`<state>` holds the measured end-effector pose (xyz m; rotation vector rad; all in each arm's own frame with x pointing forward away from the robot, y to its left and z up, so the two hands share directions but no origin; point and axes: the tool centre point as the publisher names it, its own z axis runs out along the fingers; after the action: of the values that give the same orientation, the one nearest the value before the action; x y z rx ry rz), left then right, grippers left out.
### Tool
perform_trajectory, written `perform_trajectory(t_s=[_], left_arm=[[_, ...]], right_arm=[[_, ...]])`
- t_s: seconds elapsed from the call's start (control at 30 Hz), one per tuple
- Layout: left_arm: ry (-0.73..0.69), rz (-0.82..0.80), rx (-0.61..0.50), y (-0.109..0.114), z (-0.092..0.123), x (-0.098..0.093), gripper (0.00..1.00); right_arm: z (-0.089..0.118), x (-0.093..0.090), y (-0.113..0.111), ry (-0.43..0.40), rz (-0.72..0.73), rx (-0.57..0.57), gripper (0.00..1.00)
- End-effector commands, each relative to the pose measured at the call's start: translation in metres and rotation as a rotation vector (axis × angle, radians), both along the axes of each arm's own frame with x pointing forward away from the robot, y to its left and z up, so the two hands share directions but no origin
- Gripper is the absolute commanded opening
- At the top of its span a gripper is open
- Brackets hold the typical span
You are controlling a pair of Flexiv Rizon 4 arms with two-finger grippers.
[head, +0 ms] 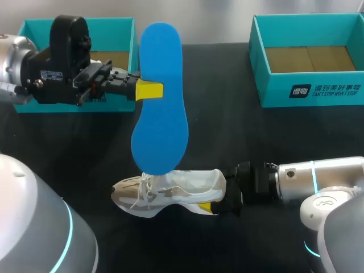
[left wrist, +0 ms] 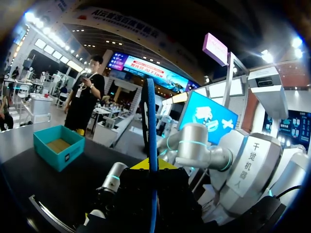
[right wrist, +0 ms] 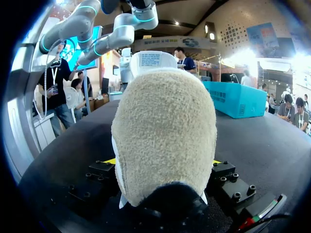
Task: Take the shoe out of the shoebox, open the shoe tongue, remove and reinsert the insole, then place the shoe into the shoebox
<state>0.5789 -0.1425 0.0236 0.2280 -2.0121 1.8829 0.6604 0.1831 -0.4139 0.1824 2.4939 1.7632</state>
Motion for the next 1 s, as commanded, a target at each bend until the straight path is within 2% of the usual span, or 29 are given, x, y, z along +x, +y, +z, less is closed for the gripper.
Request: perform_trajectory(t_s=[0.03, 0.33, 0.57, 0.63, 0.67, 0.7, 0.8, 1.0], left_arm=[[0.006, -0.032, -0.014, -0.008, -0.005, 0.006, 0.0], [0.006, -0.053, -0.008, -0.019, -0.004, 0.005, 0.0], [0.006, -0.053, -0.008, -0.019, -0.004, 0.005, 0.0], [0.006, -0.053, -0.008, -0.019, -0.004, 0.005, 0.0], [0.006, -0.053, -0.008, -0.019, -0.004, 0.005, 0.0], [0.006, -0.053, -0.008, -0.019, -0.004, 0.005, 0.0], [0.006, -0.053, -0.008, -0.019, -0.004, 0.005, 0.0], [0.006, -0.053, -0.008, -0.019, -0.004, 0.005, 0.0]], right_arm=[[-0.001, -0.001, 0.002, 0.002, 0.001, -0.005, 0.0], [-0.001, -0.001, 0.002, 0.002, 0.001, -0.005, 0.0], [-0.001, -0.001, 0.002, 0.002, 0.001, -0.005, 0.0], [0.0, 0.0, 0.0, 0.004, 0.005, -0.038, 0.0], [0.0, 0.0, -0.001, 0.004, 0.009, -0.038, 0.23], [0.001, 0.001, -0.002, 0.013, 0.008, -0.059, 1.0], [0.004, 0.001, -0.006, 0.016, 0.01, -0.071, 1.0], [0.014, 0.001, -0.014, 0.039, 0.033, -0.254, 1.0]])
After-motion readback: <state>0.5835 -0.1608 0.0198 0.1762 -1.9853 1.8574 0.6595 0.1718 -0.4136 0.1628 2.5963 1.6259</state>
